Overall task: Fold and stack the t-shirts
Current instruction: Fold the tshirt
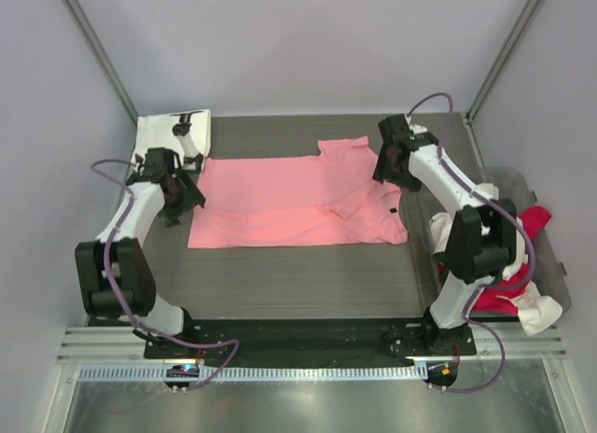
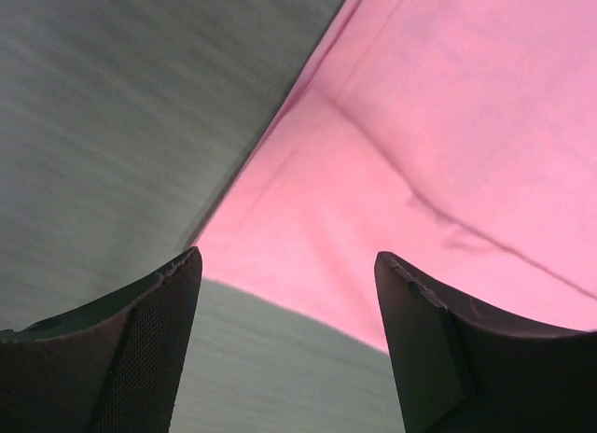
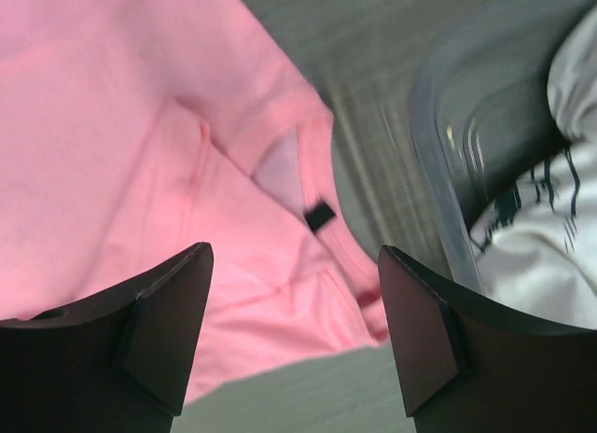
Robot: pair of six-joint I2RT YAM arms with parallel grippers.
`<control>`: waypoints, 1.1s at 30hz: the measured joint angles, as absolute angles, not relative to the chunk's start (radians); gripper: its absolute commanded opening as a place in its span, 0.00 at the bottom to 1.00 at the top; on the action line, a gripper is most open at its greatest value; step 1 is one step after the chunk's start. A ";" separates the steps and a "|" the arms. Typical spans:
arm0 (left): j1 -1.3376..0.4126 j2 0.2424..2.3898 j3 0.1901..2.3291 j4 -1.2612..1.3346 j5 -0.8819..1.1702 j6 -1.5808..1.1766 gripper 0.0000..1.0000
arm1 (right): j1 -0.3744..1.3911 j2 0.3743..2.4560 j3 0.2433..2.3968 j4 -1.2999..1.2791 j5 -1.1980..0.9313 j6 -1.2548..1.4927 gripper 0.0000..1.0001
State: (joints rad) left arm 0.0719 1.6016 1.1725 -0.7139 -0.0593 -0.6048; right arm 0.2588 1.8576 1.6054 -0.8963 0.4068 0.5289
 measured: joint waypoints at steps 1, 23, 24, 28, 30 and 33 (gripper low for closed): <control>0.075 1.550 1.132 -0.705 -0.057 -0.617 0.76 | 0.259 1.798 1.536 -0.877 0.390 0.534 0.74; 0.108 1.224 0.658 -0.500 -0.074 -0.841 0.74 | 0.258 1.539 0.897 -0.642 0.252 0.612 0.54; 0.109 1.224 0.655 -0.491 -0.079 -0.844 0.74 | 0.256 1.554 0.894 -0.623 0.258 0.614 0.53; 0.114 1.232 0.638 -0.452 -0.089 -0.862 0.73 | 0.243 1.578 0.891 -0.582 0.279 0.621 0.51; 0.115 1.245 0.630 -0.432 -0.093 -0.867 0.71 | 0.240 1.582 0.891 -0.567 0.290 0.623 0.50; 0.115 1.280 0.616 -0.393 -0.094 -0.884 0.64 | 0.239 1.589 0.891 -0.548 0.294 0.624 0.46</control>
State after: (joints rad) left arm 0.1146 1.2804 0.6155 -0.3927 -0.0937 -0.8841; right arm 0.2390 1.5890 0.8906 -0.5476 0.2943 0.6239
